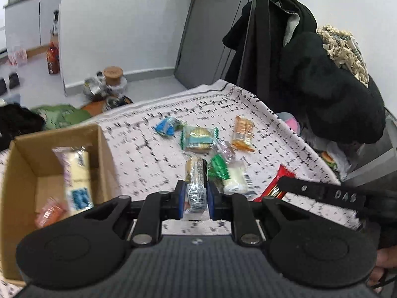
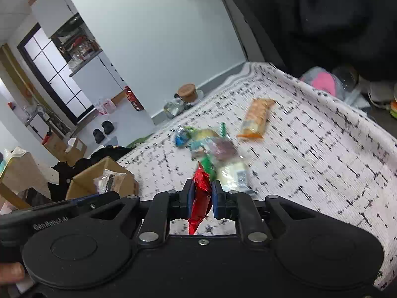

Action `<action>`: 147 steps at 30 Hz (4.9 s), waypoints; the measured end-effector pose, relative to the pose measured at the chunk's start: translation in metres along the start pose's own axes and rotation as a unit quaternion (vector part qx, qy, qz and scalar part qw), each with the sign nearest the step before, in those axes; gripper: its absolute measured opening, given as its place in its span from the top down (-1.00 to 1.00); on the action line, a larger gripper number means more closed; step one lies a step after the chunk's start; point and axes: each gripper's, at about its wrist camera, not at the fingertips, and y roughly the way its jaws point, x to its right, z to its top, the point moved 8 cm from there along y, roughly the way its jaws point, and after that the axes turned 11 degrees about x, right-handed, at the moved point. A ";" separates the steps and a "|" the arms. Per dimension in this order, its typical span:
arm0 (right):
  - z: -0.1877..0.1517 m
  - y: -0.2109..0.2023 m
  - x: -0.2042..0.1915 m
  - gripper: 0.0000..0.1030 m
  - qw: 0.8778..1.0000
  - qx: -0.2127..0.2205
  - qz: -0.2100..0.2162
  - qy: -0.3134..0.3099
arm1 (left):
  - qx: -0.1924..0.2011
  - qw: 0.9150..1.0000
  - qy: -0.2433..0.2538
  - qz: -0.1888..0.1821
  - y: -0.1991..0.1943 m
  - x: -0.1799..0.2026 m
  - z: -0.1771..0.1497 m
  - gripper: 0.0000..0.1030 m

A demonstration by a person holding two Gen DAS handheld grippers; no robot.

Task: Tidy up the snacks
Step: 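Carry the red candy bar and stick packet over the cardboard box, then open both tools to drop the snacks into the box, then move both tools back over the remaining snacks, then grasp the clear bread bag with the right tool while the left tool grasps the green wrapper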

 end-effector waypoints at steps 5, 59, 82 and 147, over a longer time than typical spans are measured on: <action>0.008 -0.002 -0.018 0.71 1.000 0.011 0.010 -0.009 | 0.011 1.000 0.002 -0.002 -0.011 -0.008 0.005 0.66; -0.023 0.051 -0.175 0.16 0.986 -0.055 0.138 -0.070 | 0.013 0.988 -0.103 0.110 -0.053 -0.166 -0.017 -0.20; -0.006 0.009 -0.078 -0.70 0.996 -0.019 0.048 -0.075 | 0.011 0.992 -0.067 0.102 -0.049 -0.113 -0.009 -1.00; -0.008 0.090 0.080 -0.18 0.996 -0.085 0.025 -0.005 | -0.076 0.997 -0.019 -0.007 0.126 0.022 -0.012 -0.34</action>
